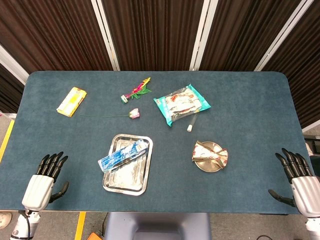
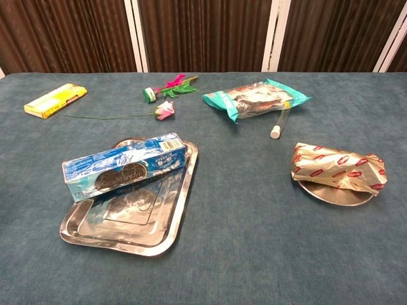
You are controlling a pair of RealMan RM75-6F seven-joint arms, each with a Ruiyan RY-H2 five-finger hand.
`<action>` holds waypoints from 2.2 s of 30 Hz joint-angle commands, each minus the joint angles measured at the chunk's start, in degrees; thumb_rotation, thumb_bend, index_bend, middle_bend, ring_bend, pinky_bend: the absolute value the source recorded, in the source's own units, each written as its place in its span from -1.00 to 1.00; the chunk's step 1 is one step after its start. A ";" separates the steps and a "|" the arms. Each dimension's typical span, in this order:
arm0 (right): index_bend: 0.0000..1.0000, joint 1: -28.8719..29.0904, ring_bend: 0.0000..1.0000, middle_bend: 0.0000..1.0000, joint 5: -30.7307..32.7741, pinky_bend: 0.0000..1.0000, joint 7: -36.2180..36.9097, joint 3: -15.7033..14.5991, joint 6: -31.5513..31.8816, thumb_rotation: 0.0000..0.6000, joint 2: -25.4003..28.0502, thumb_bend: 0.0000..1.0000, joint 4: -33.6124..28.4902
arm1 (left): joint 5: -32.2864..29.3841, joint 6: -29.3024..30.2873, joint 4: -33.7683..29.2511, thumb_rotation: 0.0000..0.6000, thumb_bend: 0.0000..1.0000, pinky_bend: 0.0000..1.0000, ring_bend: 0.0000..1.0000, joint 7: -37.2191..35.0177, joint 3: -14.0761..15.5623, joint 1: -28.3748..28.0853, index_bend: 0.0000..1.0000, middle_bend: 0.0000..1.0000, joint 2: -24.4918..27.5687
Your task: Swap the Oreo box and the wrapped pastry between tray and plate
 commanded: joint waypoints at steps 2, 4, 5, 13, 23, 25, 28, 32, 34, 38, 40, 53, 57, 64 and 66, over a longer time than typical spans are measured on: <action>-1.00 -0.04 -1.00 -1.00 -0.24 -1.00 0.11 -0.04 0.06 1.00 -0.09 -0.69 -0.09 | 1.53 -0.63 0.96 1.00 -0.23 -0.97 -1.00 -1.40 -0.46 -0.18 -1.00 -1.00 -1.88; -1.00 -0.17 -1.00 -1.00 -0.48 -1.00 -0.52 -0.13 0.19 1.00 -0.21 -0.69 -0.07 | 3.05 -2.08 0.87 1.00 -0.27 -0.97 -1.00 -3.69 -0.12 -1.14 -1.00 -1.00 -3.34; -1.00 -0.13 -1.00 -1.00 -0.61 -1.00 -0.60 -0.17 0.13 1.00 -0.33 -0.69 -0.11 | 3.89 -3.00 0.83 1.00 -0.28 -0.97 -1.00 -4.50 -0.05 -1.88 -1.00 -1.00 -4.00; -1.00 0.88 -1.00 -1.00 -2.14 -1.00 0.74 -1.34 -2.01 1.00 0.21 -0.69 -0.27 | 0.90 -15.21 -0.53 1.00 -0.28 -0.97 -1.00 -0.58 -5.00 -9.21 -1.00 -1.00 -12.00; -1.00 0.70 -1.00 -1.00 -1.94 -1.00 5.29 -1.46 -1.01 1.00 2.03 -0.69 0.55 | -13.81 -25.80 1.00 1.00 -0.29 -0.97 -1.00 10.49 -13.19 -14.38 -1.00 -1.00 -19.13; -1.00 0.56 -1.00 -1.00 -1.53 -1.00 6.09 -1.29 -0.72 1.00 2.28 -0.69 0.69 | -15.51 -26.63 0.87 1.00 -0.29 -0.97 -1.00 12.48 -13.43 -14.85 -1.00 -1.00 -19.70; -1.00 0.37 -1.00 -1.00 -1.53 -1.00 6.76 -1.21 -0.18 1.00 2.44 -0.69 0.91 | -17.33 -26.98 1.79 1.00 -0.30 -0.97 -1.00 16.25 -13.57 -15.46 -1.00 -1.00 -20.99; -1.00 0.33 -1.00 -1.00 -2.02 -1.00 7.06 -1.45 -0.08 1.00 2.56 -0.69 1.15 | -21.74 -29.06 2.73 1.00 -0.31 -0.97 -1.00 19.60 -14.75 -16.70 -1.00 -1.00 -22.22; -1.00 0.27 -1.00 -1.00 -2.11 -1.00 7.13 -1.44 0.10 1.00 2.54 -0.69 1.19 | -23.27 -29.75 3.36 1.00 -0.30 -0.93 -1.00 21.09 -15.23 -17.46 -1.00 -1.00 -22.63; -1.00 0.18 -1.00 -1.00 -1.98 -1.00 7.30 -1.39 0.25 1.00 2.58 -0.69 1.20 | -23.61 -28.70 4.44 1.00 -0.30 -0.55 -0.77 21.89 -15.73 -17.88 -0.91 -0.80 -23.74; -1.00 0.16 -1.00 -1.00 -1.86 -1.00 7.36 -1.35 0.25 1.00 2.59 -0.69 1.20 | -23.25 -27.97 5.01 1.00 -0.29 -0.30 -0.45 21.55 -15.98 -17.99 -0.65 -0.45 -24.31; -1.00 0.98 -1.00 -1.00 0.37 -1.00 5.35 -0.51 -2.19 1.00 2.07 -0.69 0.43 | -13.72 -23.50 16.42 1.00 -0.15 0.27 0.39 6.91 -19.44 -23.73 0.23 0.56 -28.72; -1.00 1.37 -1.00 -1.00 1.24 -1.00 5.20 -0.20 -3.17 1.00 2.04 -0.69 0.29 | -11.94 -23.59 18.90 1.00 -0.13 0.32 0.46 3.31 -20.54 -26.47 0.30 0.63 -29.81; -1.00 2.50 -1.00 -1.00 2.18 -1.00 3.74 0.06 -5.69 1.00 1.66 -0.69 0.12 | -8.20 -29.30 30.99 1.00 -0.14 0.38 0.52 -7.77 -21.68 -35.85 0.37 0.70 -33.96; -1.00 2.63 -1.00 -1.00 2.81 -1.00 3.44 0.32 -6.06 1.00 1.54 -0.69 0.03 | -7.86 -30.86 35.70 1.00 -0.14 0.38 0.52 -10.94 -22.33 -38.78 0.37 0.70 -35.91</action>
